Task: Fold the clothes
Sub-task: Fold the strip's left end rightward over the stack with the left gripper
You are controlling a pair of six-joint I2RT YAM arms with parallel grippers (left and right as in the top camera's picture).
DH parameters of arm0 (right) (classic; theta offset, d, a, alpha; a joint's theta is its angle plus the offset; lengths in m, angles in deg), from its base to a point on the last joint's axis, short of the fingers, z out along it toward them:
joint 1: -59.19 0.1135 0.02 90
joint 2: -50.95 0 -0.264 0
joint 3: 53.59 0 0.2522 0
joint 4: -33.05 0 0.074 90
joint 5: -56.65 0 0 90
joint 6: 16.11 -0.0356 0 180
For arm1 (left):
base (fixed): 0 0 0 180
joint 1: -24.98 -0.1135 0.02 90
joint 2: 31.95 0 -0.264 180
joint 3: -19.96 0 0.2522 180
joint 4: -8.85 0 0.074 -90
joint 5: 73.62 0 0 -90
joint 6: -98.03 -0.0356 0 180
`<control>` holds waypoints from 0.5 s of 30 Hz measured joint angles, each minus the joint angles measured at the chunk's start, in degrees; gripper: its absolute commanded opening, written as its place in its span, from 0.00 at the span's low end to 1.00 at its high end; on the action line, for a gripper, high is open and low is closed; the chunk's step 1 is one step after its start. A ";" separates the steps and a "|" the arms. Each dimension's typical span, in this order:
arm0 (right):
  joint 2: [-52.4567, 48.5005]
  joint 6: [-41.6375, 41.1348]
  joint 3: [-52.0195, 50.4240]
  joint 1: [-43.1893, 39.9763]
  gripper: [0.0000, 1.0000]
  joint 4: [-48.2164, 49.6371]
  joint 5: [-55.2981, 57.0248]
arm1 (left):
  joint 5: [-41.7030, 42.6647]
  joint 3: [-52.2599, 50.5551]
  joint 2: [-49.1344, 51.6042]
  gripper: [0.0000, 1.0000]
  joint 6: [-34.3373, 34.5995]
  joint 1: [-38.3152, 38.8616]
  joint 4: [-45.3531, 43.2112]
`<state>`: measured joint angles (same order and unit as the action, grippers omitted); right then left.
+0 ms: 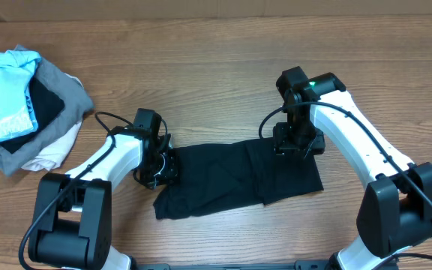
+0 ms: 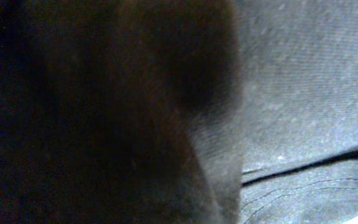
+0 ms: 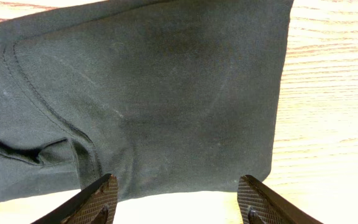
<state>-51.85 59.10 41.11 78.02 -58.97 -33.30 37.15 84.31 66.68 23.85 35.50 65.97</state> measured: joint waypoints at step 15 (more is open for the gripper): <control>0.00 2.56 -0.02 -11.10 0.65 -1.38 1.86 | -12.39 27.12 1.64 0.04 -4.26 -18.14 20.50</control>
<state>-51.85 61.66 41.09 66.92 -60.34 -31.44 24.76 111.43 68.32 19.59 17.36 86.47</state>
